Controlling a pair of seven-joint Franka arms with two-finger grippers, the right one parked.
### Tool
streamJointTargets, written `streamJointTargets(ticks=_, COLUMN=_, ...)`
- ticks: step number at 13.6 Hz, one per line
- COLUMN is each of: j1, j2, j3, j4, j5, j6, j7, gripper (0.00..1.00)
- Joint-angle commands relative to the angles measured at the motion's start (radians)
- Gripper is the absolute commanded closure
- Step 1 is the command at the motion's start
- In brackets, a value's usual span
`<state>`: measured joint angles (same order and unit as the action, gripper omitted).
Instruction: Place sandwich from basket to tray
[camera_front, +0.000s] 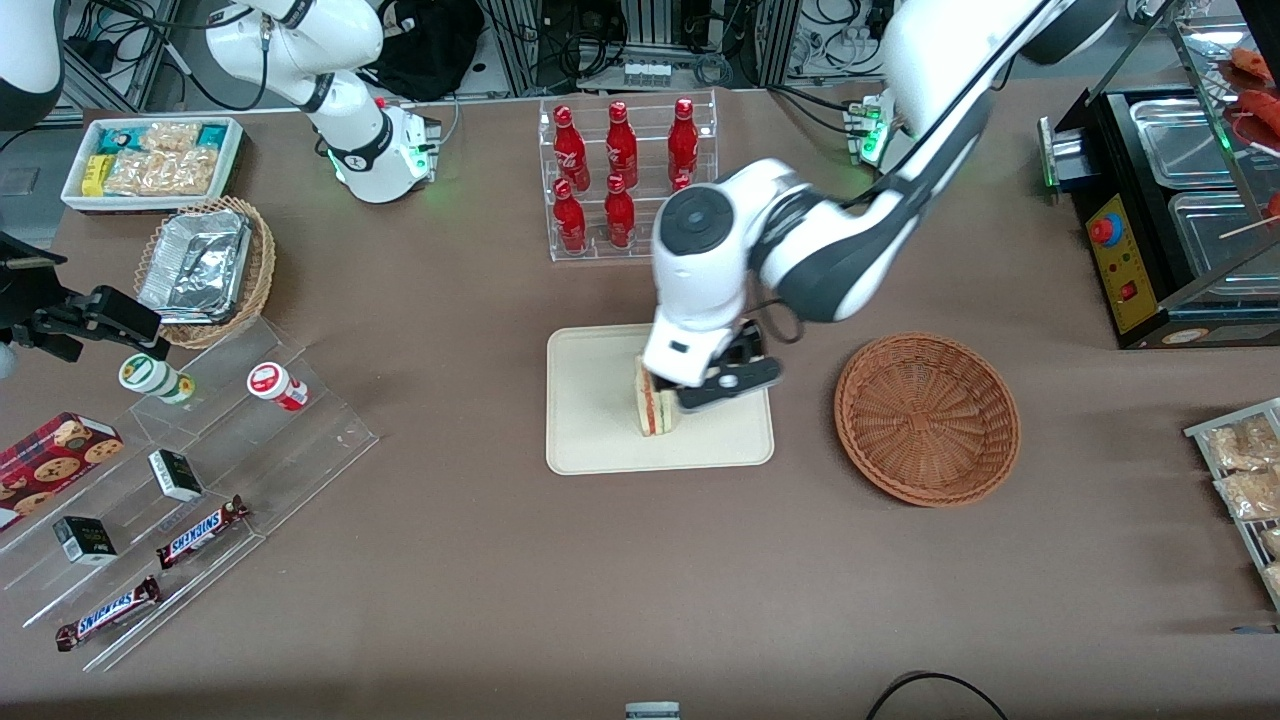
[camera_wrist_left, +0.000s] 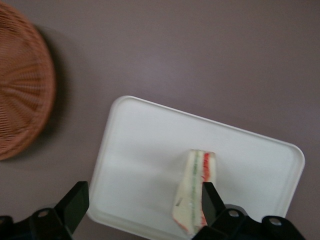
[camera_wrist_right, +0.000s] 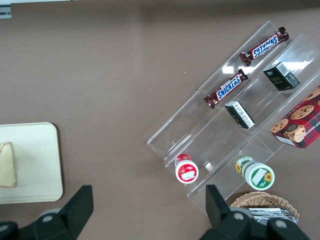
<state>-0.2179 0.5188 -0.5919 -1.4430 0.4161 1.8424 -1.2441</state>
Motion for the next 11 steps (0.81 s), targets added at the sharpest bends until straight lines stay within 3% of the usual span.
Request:
streamJointTargets(ticks=1, j1=0.092, j2=-0.132, j3=0.0, j4=-0.053, j5=-0.051, j6=-0.089, j7=0.009, gripper=0.01)
streamJointTargets(ticks=7, j1=0.308, j2=-0.322, j3=0.001, j4=-0.045, j5=-0.212, j6=-0.34, j7=0.401, gripper=0.01)
streamJointTargets(ticks=11, j1=0.414, j2=-0.378, j3=0.004, j4=-0.045, j5=-0.241, j6=-0.406, j7=0.575, gripper=0.01)
